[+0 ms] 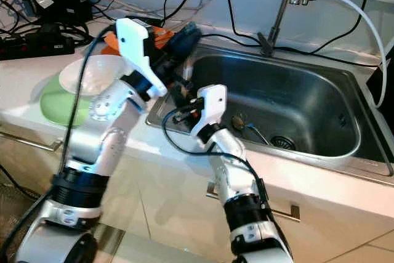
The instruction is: Kitchen organization
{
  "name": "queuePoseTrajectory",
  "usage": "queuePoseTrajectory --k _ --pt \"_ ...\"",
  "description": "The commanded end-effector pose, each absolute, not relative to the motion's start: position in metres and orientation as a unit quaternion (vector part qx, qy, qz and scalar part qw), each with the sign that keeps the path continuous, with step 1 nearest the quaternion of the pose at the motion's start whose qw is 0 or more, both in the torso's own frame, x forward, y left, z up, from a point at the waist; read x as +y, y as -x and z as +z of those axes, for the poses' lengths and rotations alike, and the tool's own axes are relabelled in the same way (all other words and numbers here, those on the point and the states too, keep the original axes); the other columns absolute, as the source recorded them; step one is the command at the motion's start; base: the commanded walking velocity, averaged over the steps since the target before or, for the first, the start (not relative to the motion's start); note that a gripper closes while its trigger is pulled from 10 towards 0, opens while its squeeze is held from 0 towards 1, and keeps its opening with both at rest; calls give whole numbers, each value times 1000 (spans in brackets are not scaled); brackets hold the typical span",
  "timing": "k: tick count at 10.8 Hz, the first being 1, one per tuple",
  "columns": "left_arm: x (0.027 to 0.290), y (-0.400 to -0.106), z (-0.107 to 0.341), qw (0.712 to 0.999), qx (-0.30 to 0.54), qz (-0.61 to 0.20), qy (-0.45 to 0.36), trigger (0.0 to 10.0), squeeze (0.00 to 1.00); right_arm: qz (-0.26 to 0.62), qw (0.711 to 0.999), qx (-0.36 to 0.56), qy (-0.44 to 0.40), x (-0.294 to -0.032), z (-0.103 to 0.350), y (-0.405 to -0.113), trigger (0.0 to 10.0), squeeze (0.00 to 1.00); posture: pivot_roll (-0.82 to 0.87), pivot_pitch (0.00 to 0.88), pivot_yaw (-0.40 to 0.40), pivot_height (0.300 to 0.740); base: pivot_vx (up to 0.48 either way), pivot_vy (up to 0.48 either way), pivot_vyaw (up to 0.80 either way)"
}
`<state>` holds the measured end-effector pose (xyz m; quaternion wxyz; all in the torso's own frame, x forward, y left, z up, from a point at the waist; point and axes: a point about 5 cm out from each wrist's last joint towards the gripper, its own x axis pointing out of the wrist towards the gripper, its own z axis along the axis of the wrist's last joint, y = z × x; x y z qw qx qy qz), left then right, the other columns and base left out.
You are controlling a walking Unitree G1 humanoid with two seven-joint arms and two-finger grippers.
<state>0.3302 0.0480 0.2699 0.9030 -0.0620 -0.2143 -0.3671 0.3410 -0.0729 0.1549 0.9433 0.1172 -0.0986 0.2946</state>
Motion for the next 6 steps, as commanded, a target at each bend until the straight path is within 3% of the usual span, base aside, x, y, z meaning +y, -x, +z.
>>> queuePoseTrajectory --k 1,6 --pt "49 -329 271 901 -218 -370 65 10000 1000 279 947 -102 -123 -78 158 -345 0 0 221 0 -20 740 0 0 0" --pt "57 -330 271 905 -222 -354 78 10000 965 243 957 -107 -119 -90 162 -356 0 0 222 0 -21 740 0 0 0"
